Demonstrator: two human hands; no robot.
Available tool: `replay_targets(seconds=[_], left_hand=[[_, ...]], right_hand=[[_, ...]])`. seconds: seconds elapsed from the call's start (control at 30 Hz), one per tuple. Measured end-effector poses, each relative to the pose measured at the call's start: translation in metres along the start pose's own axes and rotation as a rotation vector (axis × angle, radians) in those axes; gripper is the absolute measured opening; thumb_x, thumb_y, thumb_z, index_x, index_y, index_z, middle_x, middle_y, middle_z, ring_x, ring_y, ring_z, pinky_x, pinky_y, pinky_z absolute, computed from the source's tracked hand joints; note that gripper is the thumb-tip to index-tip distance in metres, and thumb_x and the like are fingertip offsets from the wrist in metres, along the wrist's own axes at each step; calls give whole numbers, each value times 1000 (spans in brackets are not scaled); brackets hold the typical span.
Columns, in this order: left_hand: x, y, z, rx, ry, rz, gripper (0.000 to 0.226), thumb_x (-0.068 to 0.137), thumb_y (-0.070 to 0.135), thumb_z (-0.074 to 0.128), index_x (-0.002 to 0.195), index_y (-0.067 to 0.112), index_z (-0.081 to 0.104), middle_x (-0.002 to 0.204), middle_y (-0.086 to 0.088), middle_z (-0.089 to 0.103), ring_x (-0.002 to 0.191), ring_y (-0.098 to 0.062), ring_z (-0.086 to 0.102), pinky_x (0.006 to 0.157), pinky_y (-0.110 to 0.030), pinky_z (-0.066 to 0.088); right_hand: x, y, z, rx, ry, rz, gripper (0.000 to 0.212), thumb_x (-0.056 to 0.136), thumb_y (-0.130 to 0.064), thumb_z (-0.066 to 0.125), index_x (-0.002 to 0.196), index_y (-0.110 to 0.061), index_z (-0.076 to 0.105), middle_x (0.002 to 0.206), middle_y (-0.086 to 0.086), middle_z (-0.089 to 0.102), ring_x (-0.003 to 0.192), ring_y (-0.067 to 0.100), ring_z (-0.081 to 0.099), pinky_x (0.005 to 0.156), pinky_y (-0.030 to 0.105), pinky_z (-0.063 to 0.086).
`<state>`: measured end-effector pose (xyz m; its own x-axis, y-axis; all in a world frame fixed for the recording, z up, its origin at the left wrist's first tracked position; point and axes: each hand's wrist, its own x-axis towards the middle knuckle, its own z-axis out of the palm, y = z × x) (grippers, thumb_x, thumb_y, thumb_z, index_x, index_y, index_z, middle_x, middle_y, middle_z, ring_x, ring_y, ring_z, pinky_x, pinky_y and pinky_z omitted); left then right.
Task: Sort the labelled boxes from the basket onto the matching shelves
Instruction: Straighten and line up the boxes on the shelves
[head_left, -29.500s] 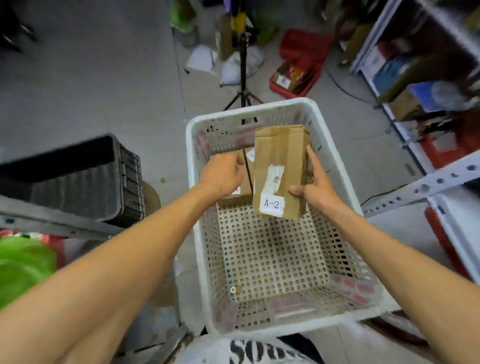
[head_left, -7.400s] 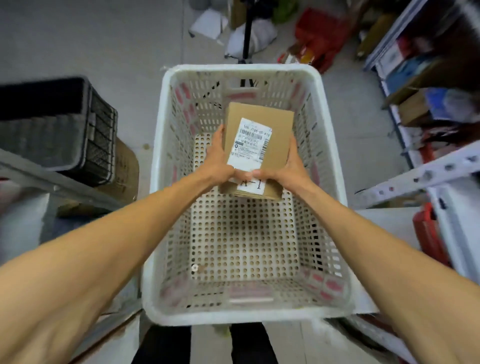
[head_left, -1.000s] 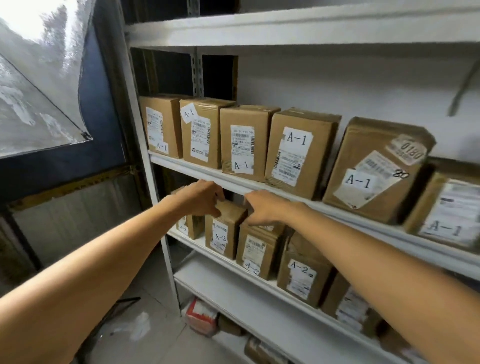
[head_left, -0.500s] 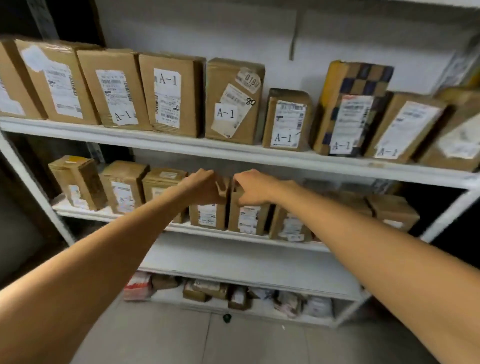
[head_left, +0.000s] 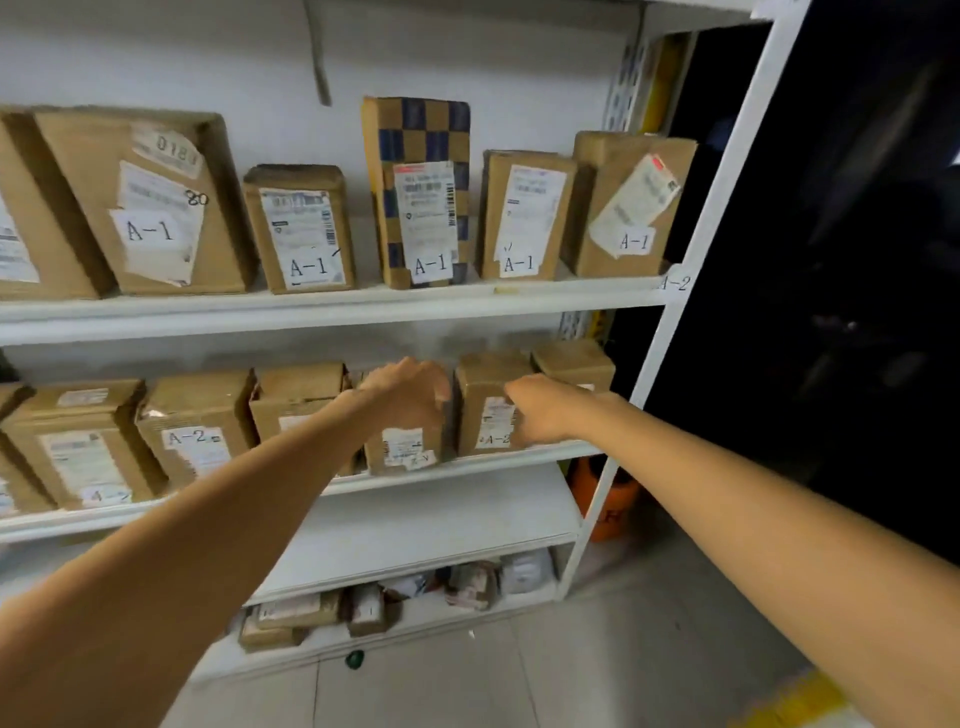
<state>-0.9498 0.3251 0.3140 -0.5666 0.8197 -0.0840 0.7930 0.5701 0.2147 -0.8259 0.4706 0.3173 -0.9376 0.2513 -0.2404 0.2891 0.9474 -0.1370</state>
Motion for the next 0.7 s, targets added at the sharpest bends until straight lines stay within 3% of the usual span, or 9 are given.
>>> replay_targets(seconds=[0.13,0.27,0.4,0.5,0.6,0.7], left_hand=[[41,36,12,36,-4,23,39,85,24,70,123,20,61,117,2,65,97,-16,61,76,-25,50],[80,52,34,28,-10,-22,45,82,24,74,124,19,59,119,-1,64,98,-17,61,79,-27,51],[120,56,62,13,28,-89,57,79,23,77,130,17,53,127,-3,60,103,-19,61,83,-32,55],[148,53,79,57,56,-126,79,75,25,79,142,19,38,140,-8,43,118,-25,50,88,-37,54],[177,44,91,97,39,-151,88,75,28,79,146,19,29,144,-11,33,129,-28,37,98,-39,49],[206,31,101,97,39,-151,92,74,28,80,148,19,25,148,-14,25,134,-31,29,104,-41,42]], right_hand=[[1,63,3,37,-23,49,26,83,-21,67,105,-13,56,107,6,58,91,24,59,75,37,53],[10,112,4,158,44,71,45,84,-23,71,125,-13,54,124,6,51,112,24,53,88,32,45],[40,154,20,153,22,80,46,87,-13,66,130,-10,50,132,9,47,122,25,47,87,28,38],[69,172,35,188,35,107,57,87,-7,65,139,-9,41,146,12,36,135,29,36,101,37,38],[98,184,50,162,45,137,64,86,-6,66,143,-9,36,150,13,32,136,29,35,103,37,38],[124,192,55,171,38,152,77,90,1,61,153,-9,18,161,14,5,149,28,10,114,37,24]])
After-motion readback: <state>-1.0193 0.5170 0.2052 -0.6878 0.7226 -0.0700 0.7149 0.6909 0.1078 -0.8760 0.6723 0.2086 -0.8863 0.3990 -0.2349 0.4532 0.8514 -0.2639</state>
